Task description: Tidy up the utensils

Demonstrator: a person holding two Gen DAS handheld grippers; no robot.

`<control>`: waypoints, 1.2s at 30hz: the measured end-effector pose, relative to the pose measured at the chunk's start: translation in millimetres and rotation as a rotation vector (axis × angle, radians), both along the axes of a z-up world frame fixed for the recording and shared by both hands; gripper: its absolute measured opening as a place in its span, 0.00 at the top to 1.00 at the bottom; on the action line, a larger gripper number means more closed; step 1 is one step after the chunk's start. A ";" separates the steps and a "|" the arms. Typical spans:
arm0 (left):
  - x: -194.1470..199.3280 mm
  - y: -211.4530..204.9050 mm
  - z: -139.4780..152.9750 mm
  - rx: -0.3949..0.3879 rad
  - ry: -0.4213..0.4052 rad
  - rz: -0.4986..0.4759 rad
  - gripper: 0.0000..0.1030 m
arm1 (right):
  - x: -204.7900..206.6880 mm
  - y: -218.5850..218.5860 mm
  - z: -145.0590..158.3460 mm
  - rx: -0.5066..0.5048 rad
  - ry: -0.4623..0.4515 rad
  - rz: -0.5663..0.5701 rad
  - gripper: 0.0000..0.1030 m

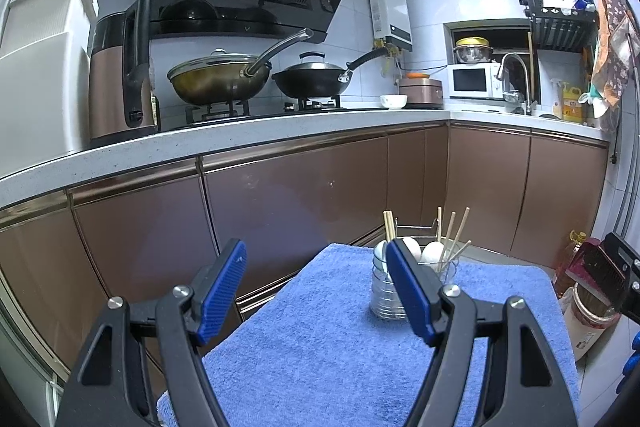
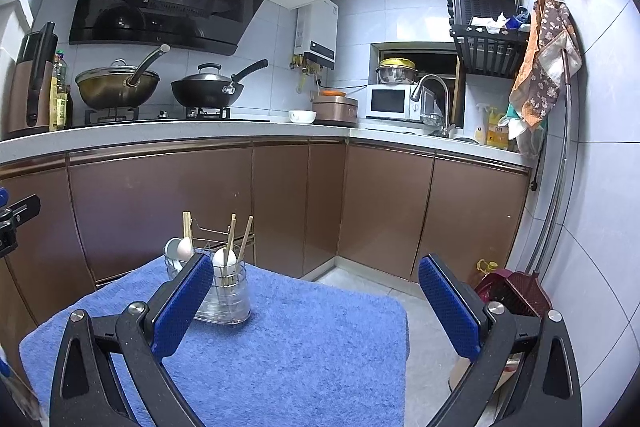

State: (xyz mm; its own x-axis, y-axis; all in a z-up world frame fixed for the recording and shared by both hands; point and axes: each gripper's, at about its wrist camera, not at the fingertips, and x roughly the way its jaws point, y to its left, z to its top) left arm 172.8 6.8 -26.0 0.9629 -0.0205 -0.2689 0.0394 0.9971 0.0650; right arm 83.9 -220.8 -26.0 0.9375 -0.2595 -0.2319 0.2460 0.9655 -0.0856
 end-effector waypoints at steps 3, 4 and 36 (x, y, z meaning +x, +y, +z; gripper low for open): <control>1.1 0.6 -0.8 -0.003 -0.001 0.002 0.31 | 0.4 -1.5 -0.8 -0.001 0.001 -0.005 0.00; 1.1 0.5 -0.8 -0.003 -0.003 0.004 0.31 | 0.3 -1.6 -1.1 0.000 0.000 -0.007 0.00; -11.3 -0.9 3.7 -0.001 -0.030 0.020 0.31 | -9.9 -3.5 2.1 -0.002 -0.012 -0.018 0.00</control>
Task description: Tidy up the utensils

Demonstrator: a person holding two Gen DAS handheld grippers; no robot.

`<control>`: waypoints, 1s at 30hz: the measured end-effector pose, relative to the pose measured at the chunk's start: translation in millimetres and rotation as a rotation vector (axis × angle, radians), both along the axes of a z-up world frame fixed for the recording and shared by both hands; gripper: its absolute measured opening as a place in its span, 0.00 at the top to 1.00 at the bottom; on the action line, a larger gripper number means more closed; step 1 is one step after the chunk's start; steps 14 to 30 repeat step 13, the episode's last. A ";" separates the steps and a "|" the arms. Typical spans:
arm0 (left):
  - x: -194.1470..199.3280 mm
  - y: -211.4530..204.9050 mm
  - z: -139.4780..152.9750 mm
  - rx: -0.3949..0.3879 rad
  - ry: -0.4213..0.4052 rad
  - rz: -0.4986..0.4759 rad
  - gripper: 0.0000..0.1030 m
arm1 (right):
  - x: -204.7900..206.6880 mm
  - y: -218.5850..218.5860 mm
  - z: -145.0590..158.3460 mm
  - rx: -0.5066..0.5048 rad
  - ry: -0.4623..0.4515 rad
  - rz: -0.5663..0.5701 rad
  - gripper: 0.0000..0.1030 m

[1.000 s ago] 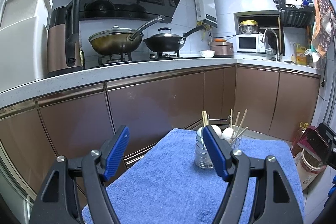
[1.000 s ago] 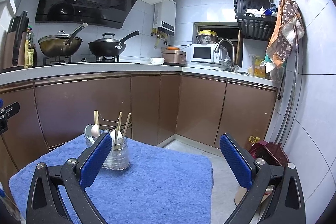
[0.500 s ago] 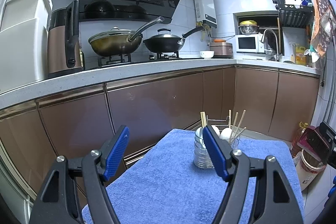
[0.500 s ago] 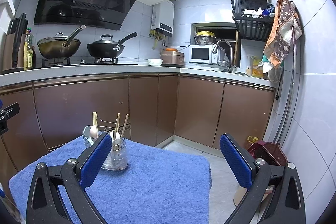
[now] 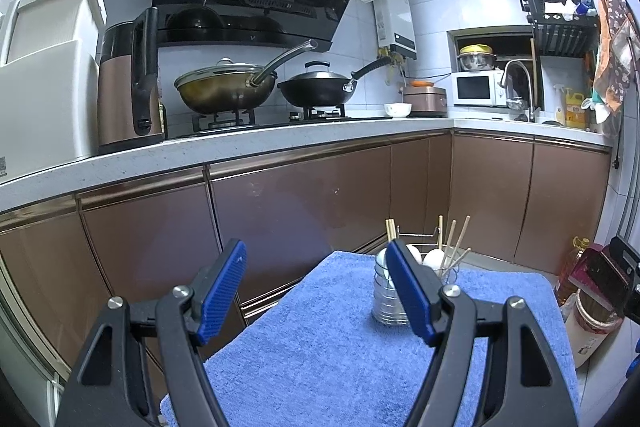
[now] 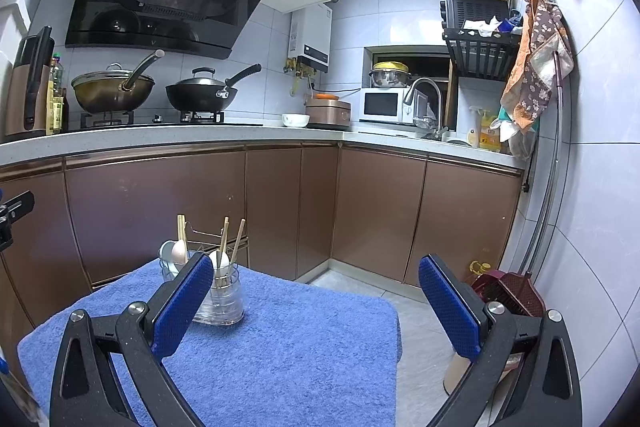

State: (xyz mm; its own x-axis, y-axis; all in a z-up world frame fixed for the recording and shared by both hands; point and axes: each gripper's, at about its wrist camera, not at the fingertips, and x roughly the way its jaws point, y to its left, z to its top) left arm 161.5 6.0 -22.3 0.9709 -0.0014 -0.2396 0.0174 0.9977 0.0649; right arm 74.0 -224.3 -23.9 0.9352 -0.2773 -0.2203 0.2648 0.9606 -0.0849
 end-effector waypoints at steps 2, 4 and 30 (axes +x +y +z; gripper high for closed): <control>0.0 1.0 0.0 0.000 0.000 0.003 0.31 | 0.4 0.0 -0.3 -0.004 0.001 -0.001 0.00; -1.0 0.5 0.1 -0.002 -0.001 0.007 0.31 | -0.6 1.5 1.0 -0.009 -0.001 -0.001 0.00; -1.5 0.6 -1.8 -0.002 -0.006 0.029 0.31 | -1.6 4.4 3.4 -0.010 0.003 0.000 0.00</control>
